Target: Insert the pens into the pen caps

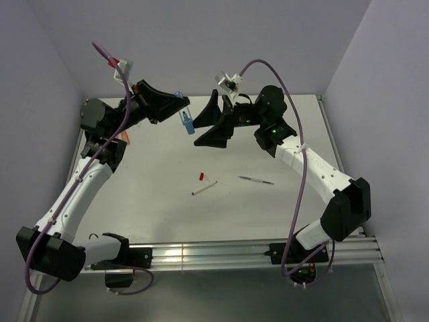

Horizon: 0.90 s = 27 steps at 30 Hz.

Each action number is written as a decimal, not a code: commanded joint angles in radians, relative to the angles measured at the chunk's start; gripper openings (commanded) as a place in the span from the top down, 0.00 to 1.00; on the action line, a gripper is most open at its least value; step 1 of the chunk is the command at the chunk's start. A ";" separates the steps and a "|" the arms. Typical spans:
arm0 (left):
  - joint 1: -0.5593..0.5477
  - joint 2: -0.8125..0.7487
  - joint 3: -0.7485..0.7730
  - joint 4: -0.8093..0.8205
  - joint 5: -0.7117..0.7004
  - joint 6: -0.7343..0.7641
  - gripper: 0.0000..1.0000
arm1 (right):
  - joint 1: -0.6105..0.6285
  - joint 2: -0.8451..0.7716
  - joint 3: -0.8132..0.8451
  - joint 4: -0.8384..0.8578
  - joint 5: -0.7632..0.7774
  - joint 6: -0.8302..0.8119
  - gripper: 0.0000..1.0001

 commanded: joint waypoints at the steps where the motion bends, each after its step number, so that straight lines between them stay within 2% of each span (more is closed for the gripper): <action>1: -0.005 -0.005 0.030 0.054 0.015 0.008 1.00 | 0.015 0.002 0.064 0.041 0.000 0.006 0.18; 13: -0.028 0.000 0.044 0.053 0.023 0.068 1.00 | 0.021 0.026 0.080 0.043 0.012 0.050 0.44; 20: -0.038 -0.008 0.035 0.062 0.029 0.086 1.00 | 0.021 0.019 0.079 0.043 0.015 0.057 0.71; 27: -0.041 -0.001 0.039 0.071 0.032 0.094 1.00 | 0.020 0.003 0.061 0.043 0.012 0.055 0.88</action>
